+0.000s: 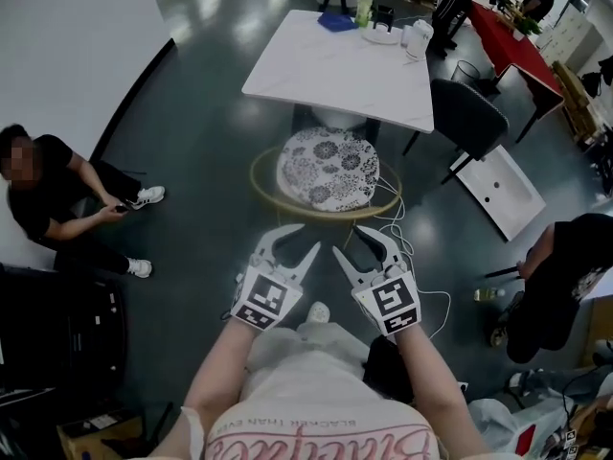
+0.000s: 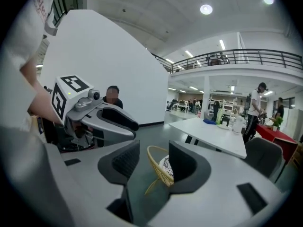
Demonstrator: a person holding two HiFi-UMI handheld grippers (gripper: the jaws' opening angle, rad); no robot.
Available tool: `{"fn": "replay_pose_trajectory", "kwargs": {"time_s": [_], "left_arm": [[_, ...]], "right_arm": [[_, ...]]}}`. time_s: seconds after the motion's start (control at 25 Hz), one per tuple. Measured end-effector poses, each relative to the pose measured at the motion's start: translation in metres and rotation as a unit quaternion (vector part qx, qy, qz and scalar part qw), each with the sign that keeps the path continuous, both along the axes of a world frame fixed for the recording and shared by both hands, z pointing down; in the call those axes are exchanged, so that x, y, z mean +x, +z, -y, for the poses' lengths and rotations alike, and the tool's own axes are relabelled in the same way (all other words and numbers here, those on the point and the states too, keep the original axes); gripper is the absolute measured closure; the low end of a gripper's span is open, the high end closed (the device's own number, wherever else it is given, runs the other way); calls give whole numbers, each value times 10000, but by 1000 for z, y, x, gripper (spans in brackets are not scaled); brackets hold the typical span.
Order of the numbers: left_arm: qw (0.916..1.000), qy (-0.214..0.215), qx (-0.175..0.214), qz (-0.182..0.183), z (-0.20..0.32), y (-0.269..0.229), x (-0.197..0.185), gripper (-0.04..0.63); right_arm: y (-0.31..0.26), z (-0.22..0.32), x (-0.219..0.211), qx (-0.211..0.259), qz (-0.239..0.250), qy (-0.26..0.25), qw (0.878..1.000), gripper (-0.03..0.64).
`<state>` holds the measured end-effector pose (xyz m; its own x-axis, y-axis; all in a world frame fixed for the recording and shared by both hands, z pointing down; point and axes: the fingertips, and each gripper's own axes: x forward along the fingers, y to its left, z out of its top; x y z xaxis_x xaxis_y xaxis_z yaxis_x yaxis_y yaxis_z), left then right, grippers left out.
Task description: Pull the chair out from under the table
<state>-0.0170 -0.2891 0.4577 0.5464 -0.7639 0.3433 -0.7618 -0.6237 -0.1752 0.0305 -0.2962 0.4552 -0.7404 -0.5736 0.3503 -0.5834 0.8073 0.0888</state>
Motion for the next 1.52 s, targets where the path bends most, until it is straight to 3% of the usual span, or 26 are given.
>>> {"fn": "replay_pose_trajectory", "kwargs": {"time_s": [0.24, 0.44, 0.8, 1.16, 1.52], "left_arm": [[9964, 122, -507, 666, 30, 43, -9, 488], [9845, 560, -879, 1411, 53, 85, -15, 481], [9497, 1479, -1737, 2144, 101, 160, -26, 480], [8970, 2463, -2416, 2762, 121, 223, -27, 480], [8711, 2820, -2783, 2901, 132, 242, -21, 481]], "right_arm": [[48, 29, -8, -361, -719, -541, 9953, 443], [91, 51, -12, -685, -1305, -783, 9860, 437], [162, 106, -20, -1490, -1927, -726, 9672, 434], [221, 128, -27, -2105, -2732, -1168, 9313, 436], [235, 134, -29, -2424, -3007, -1461, 9108, 459]]}}
